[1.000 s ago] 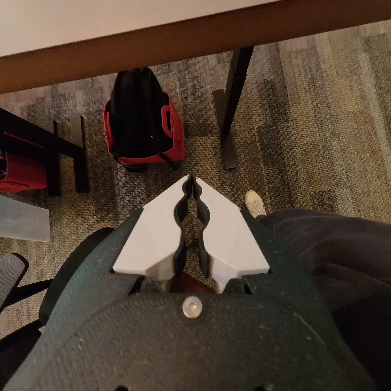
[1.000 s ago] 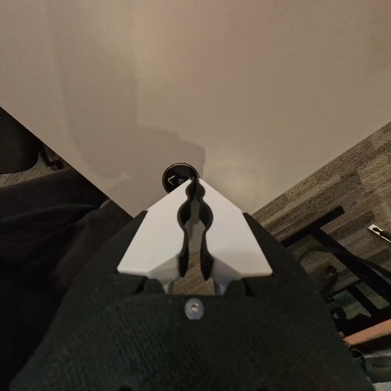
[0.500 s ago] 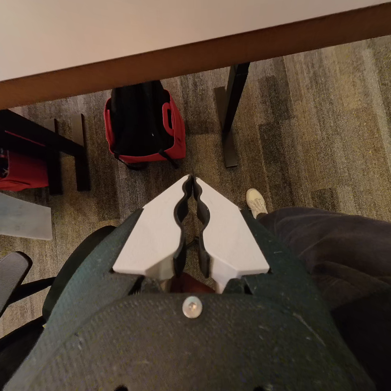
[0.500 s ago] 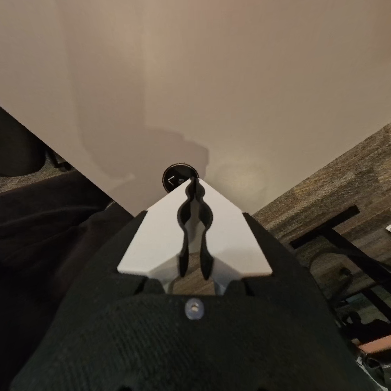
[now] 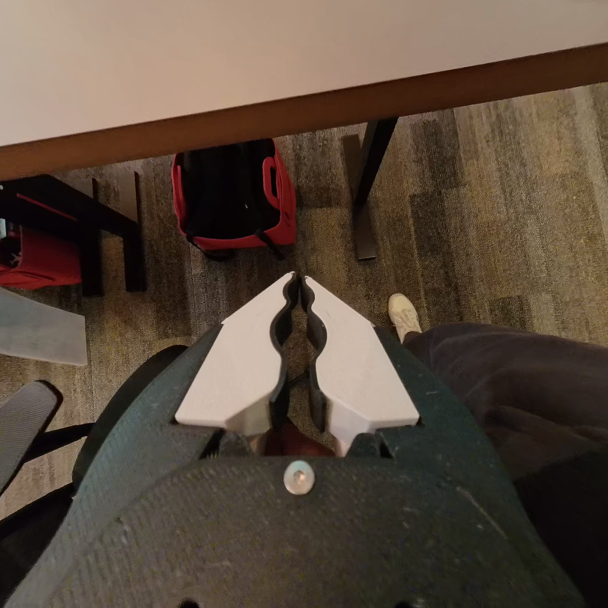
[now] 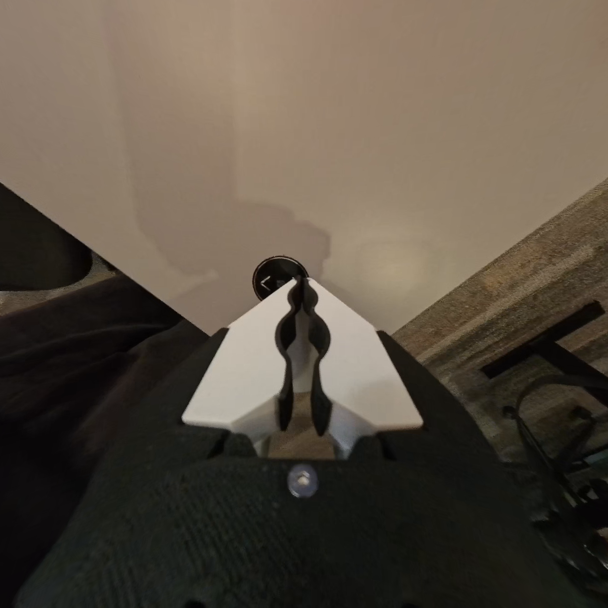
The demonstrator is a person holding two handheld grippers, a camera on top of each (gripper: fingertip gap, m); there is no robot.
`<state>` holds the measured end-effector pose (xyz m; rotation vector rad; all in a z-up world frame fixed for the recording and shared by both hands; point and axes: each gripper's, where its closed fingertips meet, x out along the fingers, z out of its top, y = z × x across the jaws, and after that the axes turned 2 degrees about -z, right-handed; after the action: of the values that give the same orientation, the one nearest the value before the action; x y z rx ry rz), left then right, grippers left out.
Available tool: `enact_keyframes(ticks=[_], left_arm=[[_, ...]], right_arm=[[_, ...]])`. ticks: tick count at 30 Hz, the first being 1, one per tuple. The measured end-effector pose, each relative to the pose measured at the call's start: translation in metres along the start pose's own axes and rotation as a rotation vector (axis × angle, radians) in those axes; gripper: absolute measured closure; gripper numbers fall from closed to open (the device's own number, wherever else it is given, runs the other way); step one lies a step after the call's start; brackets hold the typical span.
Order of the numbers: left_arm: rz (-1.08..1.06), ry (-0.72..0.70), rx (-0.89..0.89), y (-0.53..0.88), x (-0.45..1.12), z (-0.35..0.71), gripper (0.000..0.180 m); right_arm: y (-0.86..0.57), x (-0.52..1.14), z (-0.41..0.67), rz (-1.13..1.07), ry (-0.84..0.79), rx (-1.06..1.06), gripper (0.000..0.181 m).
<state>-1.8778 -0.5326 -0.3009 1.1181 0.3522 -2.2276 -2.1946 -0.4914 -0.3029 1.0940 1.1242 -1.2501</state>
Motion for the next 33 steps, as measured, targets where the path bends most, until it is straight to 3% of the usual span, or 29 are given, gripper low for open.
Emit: enact_keyframes(ticks=[11,19,26,31,33], left_arm=[[0.044,-0.012,0.0,0.057,-0.022,-0.015,0.18],[0.01,-0.004,-0.116,0.1,-0.023,-0.022,0.18],[-0.002,-0.038,-0.156,0.16,0.015,0.023,0.178],[-0.024,-0.066,-0.128,0.203,0.032,0.075,0.175],[-0.01,-0.081,-0.077,0.218,0.04,0.093,0.174]], right_arm=[[0.0,0.008,0.0,-0.052,-0.048,0.101,0.181],[0.0,0.009,0.001,-0.021,-0.124,0.273,0.181],[0.001,0.013,0.0,-0.004,-0.123,0.345,0.181],[0.022,0.015,-0.001,0.173,-0.23,0.362,0.181],[0.014,0.016,-0.005,0.059,-0.258,0.283,0.181]])
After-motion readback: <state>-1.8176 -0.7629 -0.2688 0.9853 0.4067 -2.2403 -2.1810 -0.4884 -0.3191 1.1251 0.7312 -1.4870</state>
